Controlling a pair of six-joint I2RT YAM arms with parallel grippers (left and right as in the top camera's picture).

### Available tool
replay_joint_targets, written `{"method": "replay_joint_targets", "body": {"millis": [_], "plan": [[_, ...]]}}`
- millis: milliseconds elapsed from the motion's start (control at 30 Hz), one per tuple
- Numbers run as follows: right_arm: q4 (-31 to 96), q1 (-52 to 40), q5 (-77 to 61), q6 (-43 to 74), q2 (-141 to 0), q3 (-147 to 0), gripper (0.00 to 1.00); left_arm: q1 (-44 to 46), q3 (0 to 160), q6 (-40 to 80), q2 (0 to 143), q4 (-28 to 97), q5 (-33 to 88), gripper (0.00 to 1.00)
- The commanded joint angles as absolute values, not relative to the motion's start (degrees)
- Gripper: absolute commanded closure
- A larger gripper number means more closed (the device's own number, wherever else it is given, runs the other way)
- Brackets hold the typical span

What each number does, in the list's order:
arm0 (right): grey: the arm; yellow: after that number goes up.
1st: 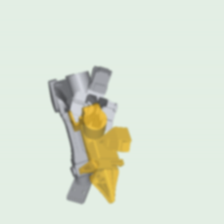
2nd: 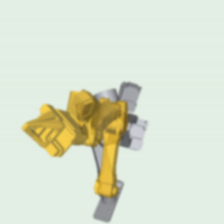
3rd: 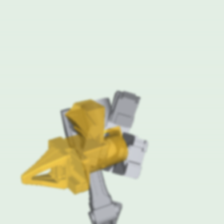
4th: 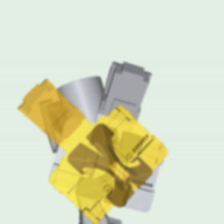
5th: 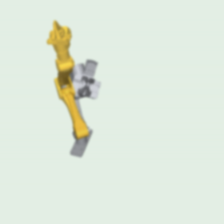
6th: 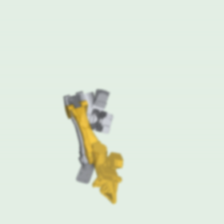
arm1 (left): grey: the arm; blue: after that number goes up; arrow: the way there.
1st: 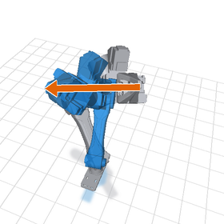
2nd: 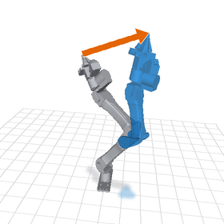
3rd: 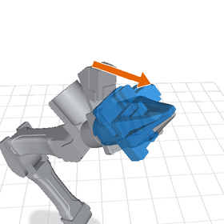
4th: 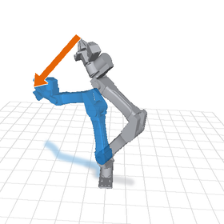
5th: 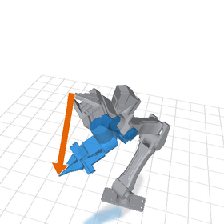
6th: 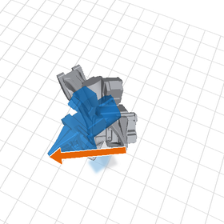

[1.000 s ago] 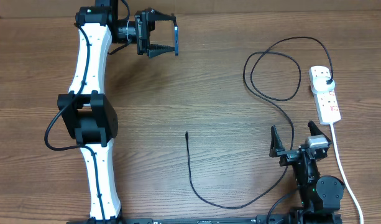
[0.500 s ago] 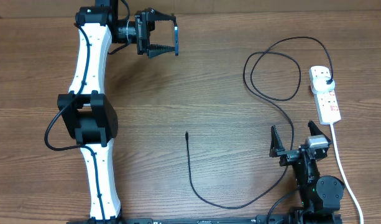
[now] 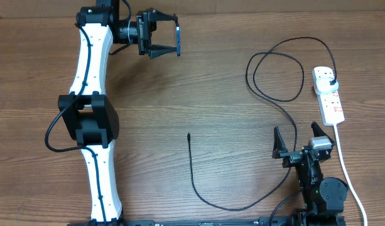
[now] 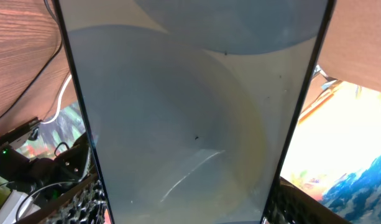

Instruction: Plug charger to phone and switch on socket

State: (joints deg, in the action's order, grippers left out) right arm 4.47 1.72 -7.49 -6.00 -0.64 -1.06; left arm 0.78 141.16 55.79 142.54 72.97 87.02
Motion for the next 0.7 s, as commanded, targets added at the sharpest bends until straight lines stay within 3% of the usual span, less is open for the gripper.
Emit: {"method": "replay_joint_targets", "body": {"millis": [0,400,667], "plan": [[4.0,1.3,-7.6,-5.6,-0.3,-0.4,0.00,1.2,143.1,55.7,142.7,72.8,90.5,0.96],[4.0,1.3,-7.5,-5.5,-0.3,-0.4,0.00,1.1,143.1,55.3,142.7,72.8,87.9,0.96],[4.2,1.3,-7.3,1.8,-0.3,-0.8,0.00,1.1,143.1,50.7,142.7,72.8,86.4,0.96]]}}
